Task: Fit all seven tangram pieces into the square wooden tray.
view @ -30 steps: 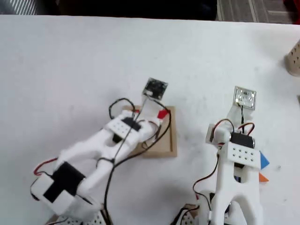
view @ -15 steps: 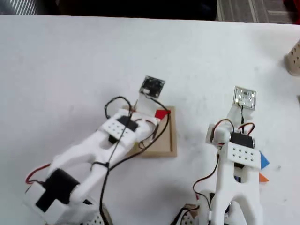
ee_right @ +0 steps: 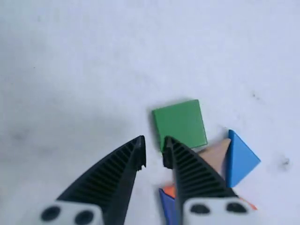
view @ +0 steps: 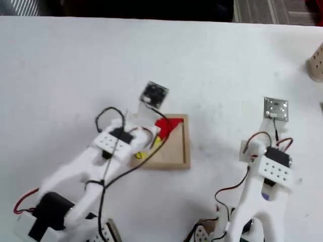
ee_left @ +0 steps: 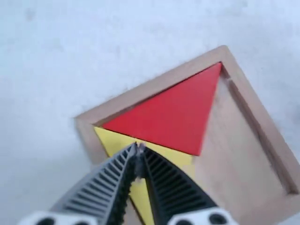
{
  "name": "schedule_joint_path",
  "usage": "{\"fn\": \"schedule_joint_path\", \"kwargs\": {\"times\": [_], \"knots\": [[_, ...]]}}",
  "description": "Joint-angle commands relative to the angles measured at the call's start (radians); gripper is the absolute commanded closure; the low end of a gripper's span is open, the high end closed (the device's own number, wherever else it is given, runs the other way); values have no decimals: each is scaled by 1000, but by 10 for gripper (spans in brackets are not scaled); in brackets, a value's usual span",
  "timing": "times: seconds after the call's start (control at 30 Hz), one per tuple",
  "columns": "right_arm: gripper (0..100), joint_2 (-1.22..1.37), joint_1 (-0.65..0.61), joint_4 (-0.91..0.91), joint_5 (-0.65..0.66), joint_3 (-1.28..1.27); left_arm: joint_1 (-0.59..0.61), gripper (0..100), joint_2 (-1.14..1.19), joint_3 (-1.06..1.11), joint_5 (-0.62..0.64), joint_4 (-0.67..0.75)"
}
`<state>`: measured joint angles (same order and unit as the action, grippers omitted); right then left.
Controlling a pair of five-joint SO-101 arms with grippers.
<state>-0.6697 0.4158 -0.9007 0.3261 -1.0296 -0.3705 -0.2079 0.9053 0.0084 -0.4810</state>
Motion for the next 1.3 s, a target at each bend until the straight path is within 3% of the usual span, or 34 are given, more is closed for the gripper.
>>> {"fn": "schedule_joint_path", "kwargs": {"times": [0.0,0.1,0.27,0.53,0.67,0.9,1.27], "knots": [[848,-21,54,-65,28,89,79,980,-50,-11,-12,61],[848,-19,102,-91,38,140,120,980,-50,-11,-12,81],[847,-19,140,-170,256,164,128,980,-50,-12,-12,75],[847,-19,360,-255,752,160,128,980,-50,-9,-12,72],[847,-19,404,-249,959,97,128,980,-50,-8,-12,72],[847,-19,404,-36,1071,-97,128,980,-50,-5,-12,72],[846,-19,377,51,1085,-170,128,980,-50,-5,-12,72]]}}
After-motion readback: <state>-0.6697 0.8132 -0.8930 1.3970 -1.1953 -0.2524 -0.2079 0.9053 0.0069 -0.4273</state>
